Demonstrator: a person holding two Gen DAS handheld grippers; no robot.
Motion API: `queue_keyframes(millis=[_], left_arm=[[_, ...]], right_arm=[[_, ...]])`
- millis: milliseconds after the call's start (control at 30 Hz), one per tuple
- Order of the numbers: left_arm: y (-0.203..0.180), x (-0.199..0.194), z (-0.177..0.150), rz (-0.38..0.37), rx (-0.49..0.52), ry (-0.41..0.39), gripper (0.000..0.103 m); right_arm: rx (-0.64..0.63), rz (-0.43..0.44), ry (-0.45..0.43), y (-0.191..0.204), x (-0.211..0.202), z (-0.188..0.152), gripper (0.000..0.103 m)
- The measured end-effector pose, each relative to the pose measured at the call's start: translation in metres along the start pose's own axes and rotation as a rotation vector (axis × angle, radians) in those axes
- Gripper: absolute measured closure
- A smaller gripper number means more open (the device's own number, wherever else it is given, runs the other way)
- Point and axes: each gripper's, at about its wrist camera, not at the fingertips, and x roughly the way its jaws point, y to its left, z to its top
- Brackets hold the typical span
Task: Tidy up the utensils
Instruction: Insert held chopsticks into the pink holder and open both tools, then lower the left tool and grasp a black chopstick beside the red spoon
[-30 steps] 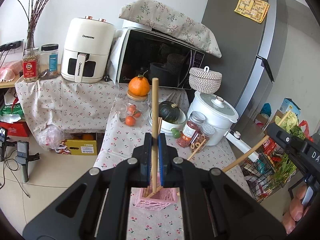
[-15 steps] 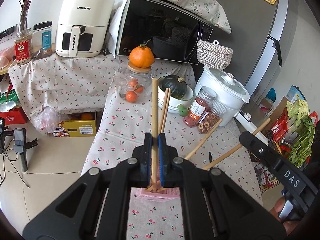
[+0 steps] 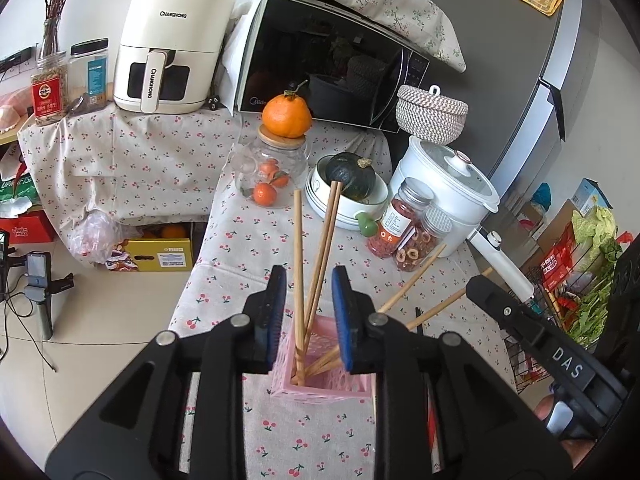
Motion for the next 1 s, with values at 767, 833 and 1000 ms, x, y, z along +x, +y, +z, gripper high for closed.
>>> queue_keyframes(millis=[767, 833, 1000], left_arm=[[-0.078, -0.011, -0.084, 0.030, 0.335, 0.244, 0.010], [-0.091, -0.005, -0.092, 0.021, 0.362, 0.275, 0.010], [-0.124, 0.020, -0.102, -0.002, 0.395, 0.342, 0.010]], right_arm=[[-0.068, -0.239, 0.125, -0.096, -0.079, -0.025, 0.019], [-0.059, -0.262, 0.149, -0.108, -0.080, -0.030, 0.018], [-0.019, -0.319, 0.194, -0.141, -0.083, -0.038, 0.018]])
